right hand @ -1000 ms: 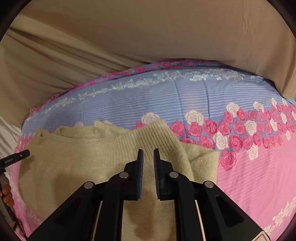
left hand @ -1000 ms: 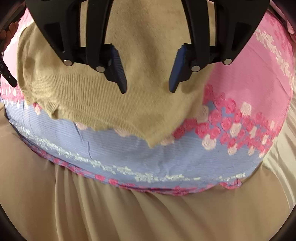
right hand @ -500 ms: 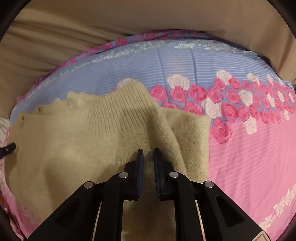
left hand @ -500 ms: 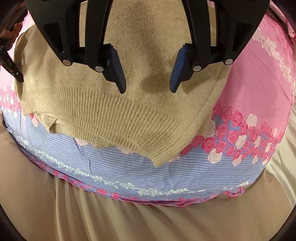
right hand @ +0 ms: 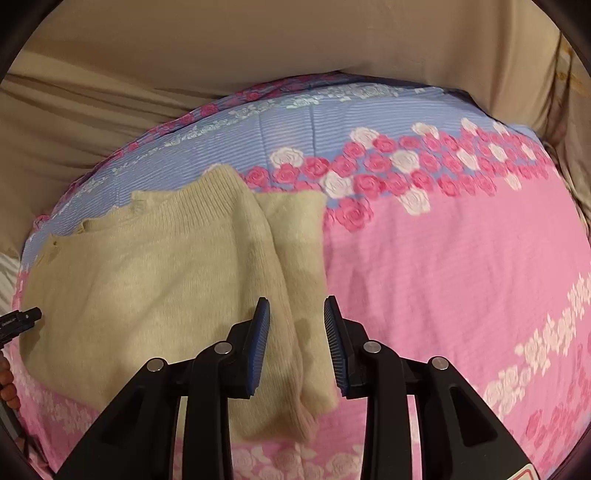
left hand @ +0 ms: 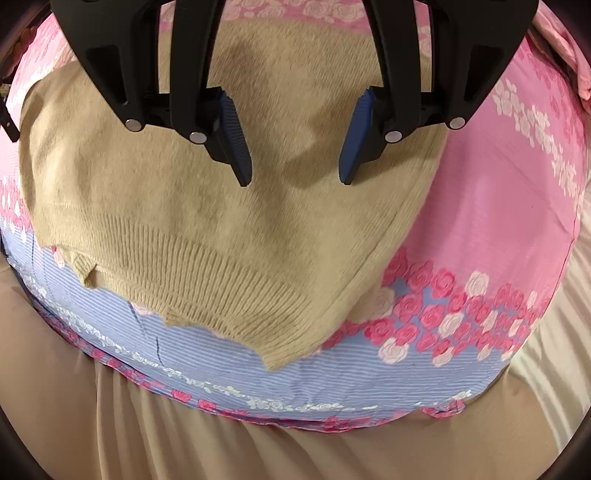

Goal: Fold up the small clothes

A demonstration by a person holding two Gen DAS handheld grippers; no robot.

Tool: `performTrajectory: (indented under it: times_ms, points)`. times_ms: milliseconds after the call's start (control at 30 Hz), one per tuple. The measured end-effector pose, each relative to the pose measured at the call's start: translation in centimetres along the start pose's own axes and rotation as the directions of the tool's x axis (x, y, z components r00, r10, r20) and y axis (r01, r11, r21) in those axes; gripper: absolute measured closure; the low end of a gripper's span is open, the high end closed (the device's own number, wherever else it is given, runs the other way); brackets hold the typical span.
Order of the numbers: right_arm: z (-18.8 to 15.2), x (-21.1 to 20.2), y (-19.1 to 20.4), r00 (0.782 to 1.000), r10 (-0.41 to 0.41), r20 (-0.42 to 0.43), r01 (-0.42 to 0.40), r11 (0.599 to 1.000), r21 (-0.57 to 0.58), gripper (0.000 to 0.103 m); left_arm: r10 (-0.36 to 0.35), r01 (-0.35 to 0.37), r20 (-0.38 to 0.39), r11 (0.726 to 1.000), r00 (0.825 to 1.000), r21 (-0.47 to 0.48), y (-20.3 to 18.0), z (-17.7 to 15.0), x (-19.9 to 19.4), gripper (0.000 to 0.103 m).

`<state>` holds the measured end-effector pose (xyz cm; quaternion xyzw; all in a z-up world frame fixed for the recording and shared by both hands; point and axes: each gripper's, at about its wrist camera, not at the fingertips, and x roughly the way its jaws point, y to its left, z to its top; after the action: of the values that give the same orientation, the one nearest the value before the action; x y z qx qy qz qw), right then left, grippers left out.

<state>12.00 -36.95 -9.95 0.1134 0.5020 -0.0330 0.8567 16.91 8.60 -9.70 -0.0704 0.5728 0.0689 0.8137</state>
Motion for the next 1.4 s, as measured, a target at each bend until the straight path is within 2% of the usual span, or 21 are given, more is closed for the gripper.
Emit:
performTrajectory:
  times_ms: [33,133,200,300,400,467,600,667,767,833,900,967,1067,1167,1200,1233,1267,1300,1333,1400]
  points:
    - [-0.4,-0.3,0.0,1.0,0.008,-0.003,-0.008,1.0,0.0,0.072,0.004,-0.004,-0.001,1.0,1.0,0.002,0.1,-0.3,-0.2,0.056]
    - [-1.3,-0.9,0.5,1.0,0.029,-0.006,-0.029,0.999,-0.017,0.058,0.005,-0.005,-0.006,1.0,1.0,0.005,0.3,-1.2,-0.6,0.051]
    - [-2.1,-1.2,0.9,0.999,0.033,-0.006,-0.033,0.999,-0.037,0.057,0.002,-0.002,-0.011,1.0,1.0,0.0,0.6,-1.6,-0.7,0.047]
    - [-3.2,-1.4,1.2,0.999,0.041,-0.022,-0.042,0.999,-0.034,0.057,-0.016,0.016,-0.02,1.0,1.0,-0.013,1.5,-2.4,-1.0,0.047]
    - [-3.9,-1.9,1.3,0.998,0.053,-0.024,-0.054,0.998,-0.045,0.057,-0.144,0.145,0.016,0.987,0.989,-0.066,4.9,-3.3,-2.5,0.042]
    - [-4.1,-2.4,1.4,0.998,0.054,-0.018,-0.055,0.996,-0.063,0.054,-0.198,0.2,0.033,0.977,0.98,-0.077,7.2,-3.9,-3.1,0.037]
    - [-3.7,-2.6,1.2,0.999,0.039,-0.024,-0.041,0.997,-0.069,0.053,-0.206,0.206,-0.04,0.978,0.978,0.017,11.0,-4.7,-2.0,0.036]
    - [-3.5,-2.4,1.3,0.998,0.042,-0.036,-0.045,0.997,-0.064,0.052,-0.236,0.239,-0.056,0.969,0.97,0.067,12.4,-5.2,-1.2,0.036]
    - [-3.7,-1.6,1.6,0.996,0.047,-0.071,-0.053,0.995,-0.081,0.048,-0.346,0.352,-0.064,0.927,0.936,0.129,13.0,-5.5,-0.4,0.036]
    - [-4.2,-1.2,1.2,0.996,0.016,-0.09,-0.023,0.996,-0.084,0.047,-0.394,0.397,-0.049,0.902,0.918,0.17,12.8,-5.5,-0.3,0.036]
    - [-4.8,-1.1,0.4,0.994,0.019,-0.103,-0.024,0.998,-0.053,0.044,-0.451,0.443,-0.019,0.869,0.892,0.219,12.4,-5.4,-0.4,0.036]
    - [-5.2,-0.9,-0.6,0.992,0.036,-0.122,-0.036,0.999,-0.003,0.043,-0.512,0.496,-0.017,0.824,0.859,0.273,11.5,-5.2,-0.4,0.036]
    - [-5.4,-0.9,-1.3,0.99,0.053,-0.132,-0.048,0.998,0.044,0.043,-0.543,0.526,-0.054,0.779,0.838,0.342,9.8,-4.6,0.1,0.038]
    - [-5.3,-0.9,-0.8,0.99,0.05,-0.135,-0.048,0.999,0.019,0.043,-0.561,0.552,-0.1,0.74,0.822,0.384,8.7,-4.2,-0.3,0.049]
    - [-5.3,-0.9,-0.6,0.989,0.055,-0.137,-0.054,0.999,0.01,0.043,-0.565,0.555,-0.11,0.725,0.818,0.408,8.6,-4.1,-0.8,0.057]
    - [-5.3,-0.8,-0.5,0.989,0.058,-0.136,-0.058,0.998,0.004,0.043,-0.573,0.563,-0.124,0.701,0.81,0.438,8.5,-4.2,-1.6,0.066]
    - [-5.3,-0.7,-0.4,0.988,0.06,-0.139,-0.061,0.998,-0.001,0.043,-0.579,0.572,-0.145,0.679,0.803,0.46,8.5,-4.3,-2.1,0.07]
    - [-5.3,-0.5,-0.3,0.988,0.06,-0.143,-0.061,0.998,-0.005,0.043,-0.578,0.576,-0.16,0.668,0.8,0.471,8.6,-4.5,-2.5,0.074]
    - [-5.3,-0.2,-0.3,0.987,0.057,-0.15,-0.058,0.998,-0.007,0.043,-0.55,0.558,-0.178,0.668,0.816,0.493,8.6,-4.7,-2.5,0.074]
    - [-5.4,0.5,-0.2,0.985,0.055,-0.165,-0.056,0.998,-0.003,0.043,-0.455,0.495,-0.215,0.69,0.864,0.527,8.7,-5.1,-1.7,0.077]
